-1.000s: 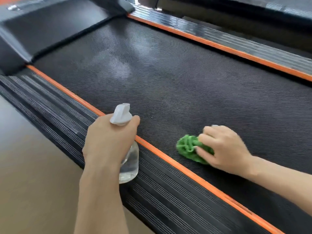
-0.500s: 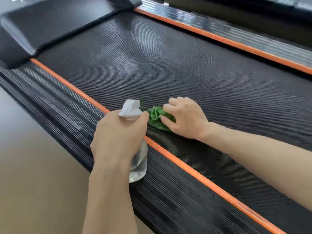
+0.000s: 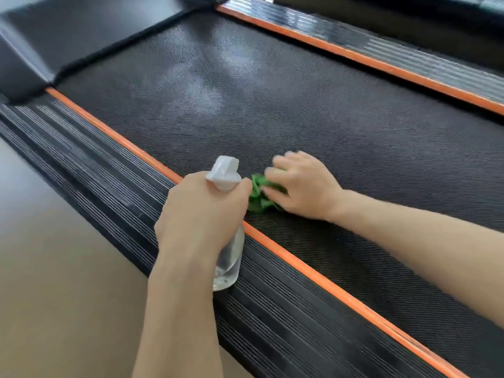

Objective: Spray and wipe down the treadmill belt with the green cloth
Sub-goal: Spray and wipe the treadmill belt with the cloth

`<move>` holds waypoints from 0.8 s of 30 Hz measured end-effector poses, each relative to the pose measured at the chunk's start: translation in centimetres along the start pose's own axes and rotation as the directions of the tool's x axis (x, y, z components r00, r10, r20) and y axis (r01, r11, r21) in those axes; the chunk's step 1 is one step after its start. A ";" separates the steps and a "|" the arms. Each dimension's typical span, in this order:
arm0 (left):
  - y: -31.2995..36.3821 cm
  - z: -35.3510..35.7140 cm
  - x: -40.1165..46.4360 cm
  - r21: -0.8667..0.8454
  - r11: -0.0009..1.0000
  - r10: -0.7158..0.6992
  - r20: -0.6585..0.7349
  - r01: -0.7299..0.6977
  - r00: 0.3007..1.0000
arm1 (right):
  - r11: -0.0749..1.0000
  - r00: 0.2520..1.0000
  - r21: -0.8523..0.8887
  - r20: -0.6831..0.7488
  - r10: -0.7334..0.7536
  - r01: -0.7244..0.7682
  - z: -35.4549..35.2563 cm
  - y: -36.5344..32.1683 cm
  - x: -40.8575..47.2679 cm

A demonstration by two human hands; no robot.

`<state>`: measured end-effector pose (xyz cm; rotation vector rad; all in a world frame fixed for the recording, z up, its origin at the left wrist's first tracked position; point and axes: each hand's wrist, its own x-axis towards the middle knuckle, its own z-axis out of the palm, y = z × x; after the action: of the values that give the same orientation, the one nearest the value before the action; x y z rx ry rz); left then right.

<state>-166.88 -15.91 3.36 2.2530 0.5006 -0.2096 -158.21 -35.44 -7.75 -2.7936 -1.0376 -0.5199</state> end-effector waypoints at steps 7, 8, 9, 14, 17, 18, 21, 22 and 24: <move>1.2 1.4 -0.7 0.174 0.985 -0.004 -0.067 0.016 0.998 | 0.990 0.991 0.071 -0.047 0.127 -0.123 0.6 -1.1 1.5; 1.4 1.5 -0.7 0.186 0.982 -0.011 -0.073 0.025 0.997 | 0.990 0.993 0.090 -0.020 0.112 -0.110 -0.2 -1.4 -0.2; 1.5 1.6 -0.8 0.201 0.979 -0.018 -0.073 0.032 0.997 | 0.989 0.995 0.105 0.013 0.103 -0.104 -1.1 -1.6 -2.2; 2.1 2.1 -0.6 0.275 0.959 -0.048 -0.065 0.064 0.997 | 0.991 0.989 0.096 0.116 0.087 -0.098 -5.0 -0.8 -11.1; 2.3 2.7 -0.9 0.342 0.938 -0.030 -0.078 0.055 0.996 | 0.996 0.993 0.081 0.112 0.034 -0.043 -4.9 -0.2 -11.6; 2.3 3.0 -1.0 0.358 0.932 -0.022 -0.083 0.050 0.996 | 0.997 0.995 0.075 0.102 0.011 -0.019 -4.7 -0.1 -11.1; 2.7 3.3 -1.5 0.377 0.925 -0.014 -0.106 0.053 0.994 | 0.998 0.998 0.057 0.068 0.012 -0.016 -2.7 0.9 -7.5; 2.7 3.3 -1.8 0.370 0.928 -0.005 -0.120 0.050 0.993 | 0.996 0.997 0.056 0.047 0.060 -0.063 -1.8 1.2 -5.5; 2.6 3.3 -2.3 0.350 0.937 0.029 -0.143 0.023 0.989 | 0.980 0.981 0.034 0.016 0.195 -0.195 -0.1 1.4 -1.3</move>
<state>-167.85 -20.61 3.65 2.6325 0.5743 -0.1401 -158.23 -37.28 -8.14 -2.8290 -0.7548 -0.4557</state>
